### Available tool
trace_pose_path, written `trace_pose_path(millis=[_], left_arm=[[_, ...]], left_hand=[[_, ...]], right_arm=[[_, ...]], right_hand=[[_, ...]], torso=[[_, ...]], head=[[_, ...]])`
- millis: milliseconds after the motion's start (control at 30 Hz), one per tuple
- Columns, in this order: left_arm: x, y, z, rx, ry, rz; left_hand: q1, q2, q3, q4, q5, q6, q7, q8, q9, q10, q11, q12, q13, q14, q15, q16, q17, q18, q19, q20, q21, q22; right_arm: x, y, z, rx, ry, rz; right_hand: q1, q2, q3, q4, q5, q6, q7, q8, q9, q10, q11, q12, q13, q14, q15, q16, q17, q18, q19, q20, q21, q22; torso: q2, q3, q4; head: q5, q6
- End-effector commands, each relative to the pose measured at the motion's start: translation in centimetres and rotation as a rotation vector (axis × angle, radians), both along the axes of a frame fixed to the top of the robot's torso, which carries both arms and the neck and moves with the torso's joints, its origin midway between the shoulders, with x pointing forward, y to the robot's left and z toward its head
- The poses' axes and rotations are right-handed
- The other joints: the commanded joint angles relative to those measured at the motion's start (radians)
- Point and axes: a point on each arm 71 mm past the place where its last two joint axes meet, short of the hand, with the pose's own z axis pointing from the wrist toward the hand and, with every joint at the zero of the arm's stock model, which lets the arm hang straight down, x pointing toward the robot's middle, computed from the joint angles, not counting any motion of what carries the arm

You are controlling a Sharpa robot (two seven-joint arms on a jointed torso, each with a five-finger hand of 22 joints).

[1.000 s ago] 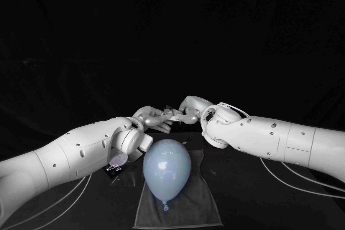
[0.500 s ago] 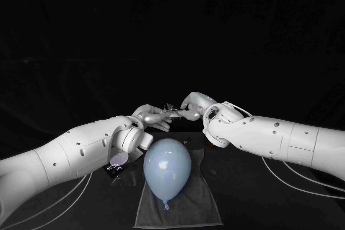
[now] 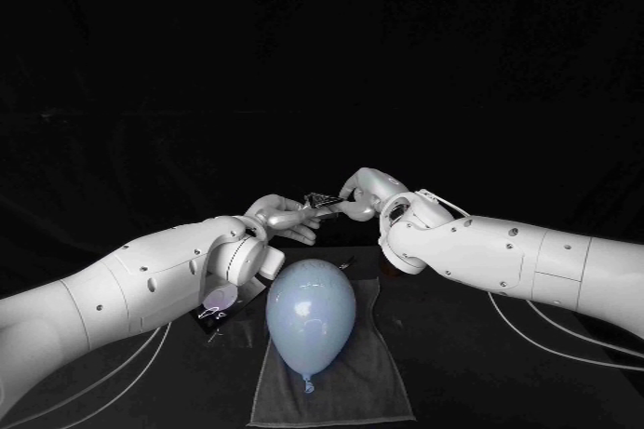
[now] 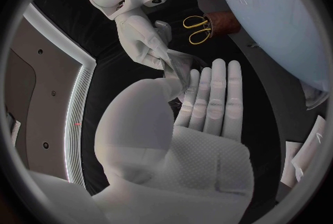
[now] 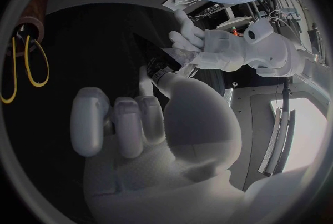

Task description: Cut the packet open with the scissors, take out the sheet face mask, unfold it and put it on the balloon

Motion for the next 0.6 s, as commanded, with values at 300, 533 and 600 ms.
trace_pose_path(millis=[300,533,600], left_arm=[[0.3,1.2,-0.1,0.022,0.000,0.041],[0.2,0.7,-0.1,0.016,-0.004,0.023],[0.2,0.7,-0.1,0.016,-0.004,0.022]], left_hand=[[-0.023,0.002,0.041,-0.052,-0.001,-0.006,0.005,0.003,0.008,0.000,0.007,-0.012,0.000,0.003,0.002,0.002,0.001,0.009,-0.011,0.002,0.009,0.003],[-0.113,-0.117,-0.095,-0.018,-0.001,-0.089,0.044,-0.040,-0.009,-0.045,0.034,-0.032,0.001,-0.009,0.022,0.001,0.004,0.010,-0.029,0.018,-0.006,-0.006],[-0.136,-0.154,-0.144,-0.003,-0.001,-0.116,0.057,-0.059,-0.017,-0.050,0.041,-0.031,0.003,-0.012,0.028,0.001,0.006,0.012,-0.029,0.023,-0.012,-0.010]], right_arm=[[0.3,-1.5,0.2,-0.005,-0.006,-0.075],[-0.1,-0.2,0.0,-0.023,0.023,-0.031],[0.0,-0.1,0.0,-0.030,0.031,-0.029]], right_hand=[[-0.001,0.007,0.073,-0.067,0.003,0.010,-0.002,0.006,0.043,0.070,-0.004,0.000,0.211,0.106,-0.009,0.003,0.260,0.003,0.003,-0.002,0.004,0.082],[-0.001,0.007,0.074,-0.067,0.003,0.009,-0.002,0.006,0.043,0.070,-0.004,-0.001,0.210,0.106,-0.009,0.003,0.260,0.003,0.003,-0.002,0.003,0.081],[-0.001,0.007,0.074,-0.067,0.003,0.009,-0.002,0.006,0.043,0.070,-0.004,-0.001,0.210,0.106,-0.009,0.003,0.260,0.003,0.003,-0.002,0.003,0.081]], torso=[[0.000,-0.0001,0.0002],[0.000,0.0002,0.0010],[0.000,0.0001,0.0012]], head=[[-0.001,0.001],[-0.003,0.000],[-0.003,0.001]])
